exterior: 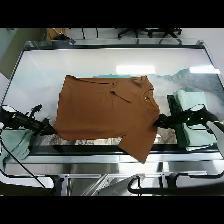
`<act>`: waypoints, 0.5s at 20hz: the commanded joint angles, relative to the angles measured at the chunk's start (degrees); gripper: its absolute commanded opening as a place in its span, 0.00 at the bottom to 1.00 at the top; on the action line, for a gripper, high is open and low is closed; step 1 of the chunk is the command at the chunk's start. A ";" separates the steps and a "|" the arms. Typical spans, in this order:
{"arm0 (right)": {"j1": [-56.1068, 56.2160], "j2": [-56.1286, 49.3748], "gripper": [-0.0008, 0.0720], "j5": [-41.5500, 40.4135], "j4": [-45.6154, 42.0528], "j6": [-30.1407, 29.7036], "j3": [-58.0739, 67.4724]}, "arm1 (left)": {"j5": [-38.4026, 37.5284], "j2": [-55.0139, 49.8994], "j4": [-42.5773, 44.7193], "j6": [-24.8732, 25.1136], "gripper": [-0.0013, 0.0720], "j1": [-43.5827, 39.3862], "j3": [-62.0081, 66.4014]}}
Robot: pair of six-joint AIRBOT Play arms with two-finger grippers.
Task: Fold the shirts.
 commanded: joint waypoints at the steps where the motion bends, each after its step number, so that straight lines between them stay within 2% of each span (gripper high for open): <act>1: 3.34 0.42 0.03 1.29 2.51 -1.70 -0.02 | 0.15 0.04 -0.35 0.09 0.04 0.04 0.07; 3: 2.91 2.95 0.03 3.76 4.76 -2.64 1.14 | -0.94 1.25 -3.65 0.15 0.03 0.13 0.07; 6: 0.55 11.69 0.03 6.38 8.90 -2.69 8.94 | -2.78 8.79 -14.73 2.14 0.03 0.17 2.03; 7: -0.24 15.23 0.03 6.34 10.49 -2.84 12.92 | -4.20 12.31 -19.41 2.82 0.03 0.17 4.20; 10: -1.81 25.94 0.03 4.15 17.94 -8.20 27.06 | -5.70 23.50 -37.55 4.22 0.03 1.03 13.20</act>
